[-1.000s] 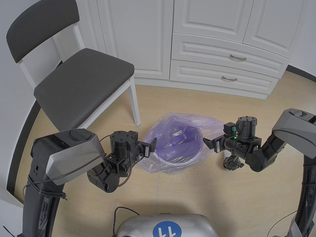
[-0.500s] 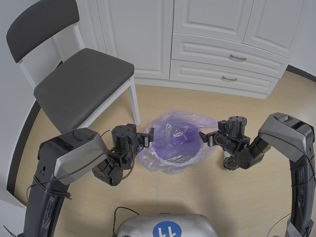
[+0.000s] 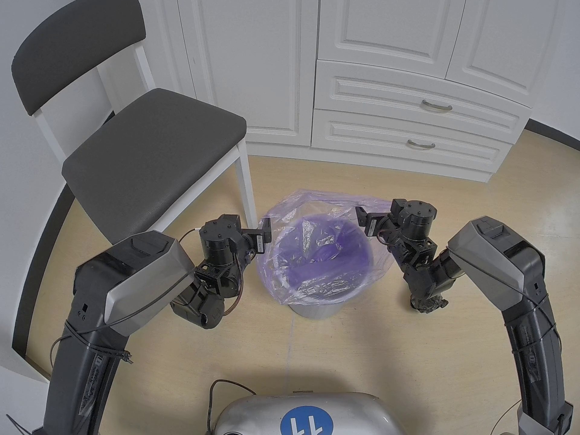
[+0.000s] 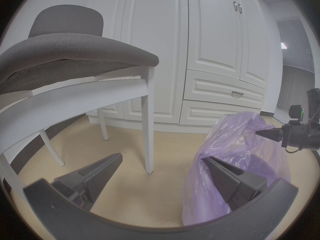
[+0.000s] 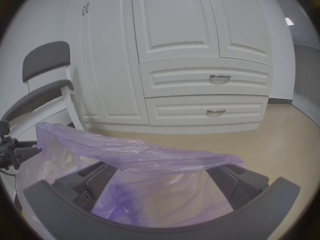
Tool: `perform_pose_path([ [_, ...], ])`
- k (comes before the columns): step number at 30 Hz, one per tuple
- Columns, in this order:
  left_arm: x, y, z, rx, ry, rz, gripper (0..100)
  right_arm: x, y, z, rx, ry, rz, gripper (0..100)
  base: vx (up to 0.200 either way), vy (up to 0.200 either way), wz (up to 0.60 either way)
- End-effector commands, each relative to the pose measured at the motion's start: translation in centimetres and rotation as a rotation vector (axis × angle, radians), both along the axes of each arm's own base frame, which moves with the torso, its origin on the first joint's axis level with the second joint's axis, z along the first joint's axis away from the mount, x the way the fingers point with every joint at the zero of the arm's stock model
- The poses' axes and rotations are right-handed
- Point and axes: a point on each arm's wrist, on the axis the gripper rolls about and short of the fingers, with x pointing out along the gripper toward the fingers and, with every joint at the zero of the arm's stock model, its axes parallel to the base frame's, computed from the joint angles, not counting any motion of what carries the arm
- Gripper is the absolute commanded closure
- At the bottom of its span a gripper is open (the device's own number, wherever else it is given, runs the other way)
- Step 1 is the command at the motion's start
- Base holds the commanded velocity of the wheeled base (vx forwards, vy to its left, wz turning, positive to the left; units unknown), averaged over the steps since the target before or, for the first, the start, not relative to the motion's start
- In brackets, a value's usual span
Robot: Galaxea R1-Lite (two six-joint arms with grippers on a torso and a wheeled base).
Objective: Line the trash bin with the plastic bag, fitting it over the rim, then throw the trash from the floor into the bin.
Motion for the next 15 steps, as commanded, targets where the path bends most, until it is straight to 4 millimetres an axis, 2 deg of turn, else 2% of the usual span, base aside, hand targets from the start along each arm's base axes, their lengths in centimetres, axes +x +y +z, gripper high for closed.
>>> perform_pose_path([
  [1, 1.0, 0.9, 0.5, -0.009, -0.023, 0.036, 0, 1.4, 1.0, -2.4, 0.047, -0.047, -0.003, 0, 0.000, 0.000, 0.00],
  [9, 1.6, 1.4, 1.1, -0.016, -0.047, 0.074, 0, 2.6, 1.7, -2.1, 0.100, -0.151, -0.005, 0, 0.000, 0.000, 0.00],
  [15, 2.0, 1.2, 0.4, -0.017, -0.047, 0.077, 0, 3.3, 2.2, -2.9, 0.138, -0.203, 0.005, 0, 0.000, 0.000, 0.00],
])
